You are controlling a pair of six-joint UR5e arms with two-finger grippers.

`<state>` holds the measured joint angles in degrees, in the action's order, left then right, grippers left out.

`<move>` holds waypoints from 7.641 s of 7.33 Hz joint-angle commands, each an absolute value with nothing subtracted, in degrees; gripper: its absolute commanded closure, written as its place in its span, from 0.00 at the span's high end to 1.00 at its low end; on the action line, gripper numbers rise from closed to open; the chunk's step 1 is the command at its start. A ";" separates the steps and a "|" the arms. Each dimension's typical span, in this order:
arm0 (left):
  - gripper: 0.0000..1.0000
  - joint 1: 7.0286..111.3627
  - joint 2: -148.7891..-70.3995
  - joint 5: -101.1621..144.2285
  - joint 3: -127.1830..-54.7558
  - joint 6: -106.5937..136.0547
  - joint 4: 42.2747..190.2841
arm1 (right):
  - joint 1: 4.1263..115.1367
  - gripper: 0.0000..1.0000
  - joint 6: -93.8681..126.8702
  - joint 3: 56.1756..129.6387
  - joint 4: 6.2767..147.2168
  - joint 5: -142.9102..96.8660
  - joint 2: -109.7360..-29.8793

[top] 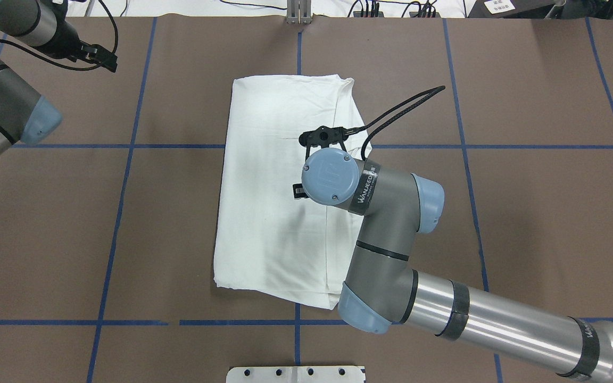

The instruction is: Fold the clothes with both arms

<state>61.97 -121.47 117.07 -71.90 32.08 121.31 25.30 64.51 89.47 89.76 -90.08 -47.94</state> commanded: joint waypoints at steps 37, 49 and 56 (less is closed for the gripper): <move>1.00 28.09 -103.36 108.50 -105.82 88.45 134.08 | 15.05 1.00 87.33 119.35 70.76 -90.64 -77.86; 0.88 16.96 -104.32 99.93 -102.83 92.55 134.30 | 13.27 1.00 88.68 119.44 70.66 -88.59 -77.70; 0.00 16.17 -104.85 100.28 -103.45 92.55 134.30 | 11.08 1.00 97.75 119.09 71.54 -86.84 -77.17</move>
<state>16.17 -104.83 100.23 -103.25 92.62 134.30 11.90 91.56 119.19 71.18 -87.41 -77.58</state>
